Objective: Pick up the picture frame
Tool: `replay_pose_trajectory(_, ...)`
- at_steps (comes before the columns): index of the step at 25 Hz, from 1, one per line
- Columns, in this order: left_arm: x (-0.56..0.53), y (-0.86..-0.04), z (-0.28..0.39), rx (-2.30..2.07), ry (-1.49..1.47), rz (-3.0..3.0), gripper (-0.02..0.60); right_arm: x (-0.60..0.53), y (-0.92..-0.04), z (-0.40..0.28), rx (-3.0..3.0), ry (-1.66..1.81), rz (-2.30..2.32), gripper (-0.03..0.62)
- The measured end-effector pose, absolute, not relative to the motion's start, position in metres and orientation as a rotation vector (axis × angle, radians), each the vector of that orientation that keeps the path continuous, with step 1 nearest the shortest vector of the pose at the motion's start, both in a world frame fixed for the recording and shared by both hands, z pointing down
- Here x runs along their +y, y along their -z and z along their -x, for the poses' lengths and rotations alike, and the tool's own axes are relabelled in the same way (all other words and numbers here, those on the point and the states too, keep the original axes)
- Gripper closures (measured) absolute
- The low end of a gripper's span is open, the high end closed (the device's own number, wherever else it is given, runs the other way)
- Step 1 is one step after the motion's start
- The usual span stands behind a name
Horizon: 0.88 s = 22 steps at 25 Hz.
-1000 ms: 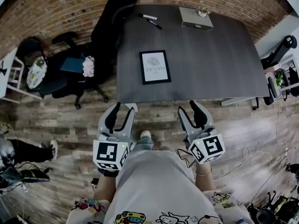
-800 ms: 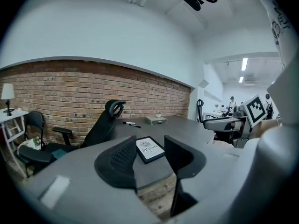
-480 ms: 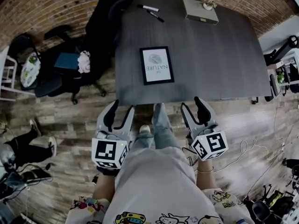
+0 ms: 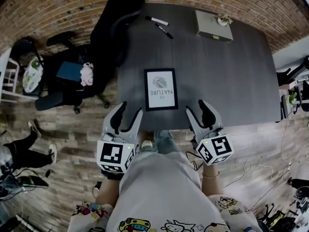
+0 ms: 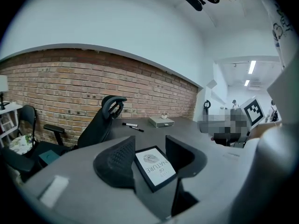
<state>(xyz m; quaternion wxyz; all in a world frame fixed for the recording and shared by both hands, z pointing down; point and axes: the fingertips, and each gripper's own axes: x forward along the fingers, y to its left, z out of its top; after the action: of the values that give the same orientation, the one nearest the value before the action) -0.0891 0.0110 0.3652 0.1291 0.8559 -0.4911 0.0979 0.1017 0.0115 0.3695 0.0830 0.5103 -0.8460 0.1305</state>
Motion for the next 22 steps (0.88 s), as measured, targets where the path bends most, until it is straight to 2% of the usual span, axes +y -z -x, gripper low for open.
replay_pose_trajectory(11,-0.07,-0.346,0.06,-1.517,-0.203,-2.425,0.373,-0.077,-0.354,-0.119,-2.625,-0.362,-1.371,0.381)
replay_pose_trajectory(22,-0.1,-0.351,0.057,-1.514,-0.207,-2.367,0.374,-0.101,-0.361,-0.121,-2.637,-0.414,-1.28,0.381)
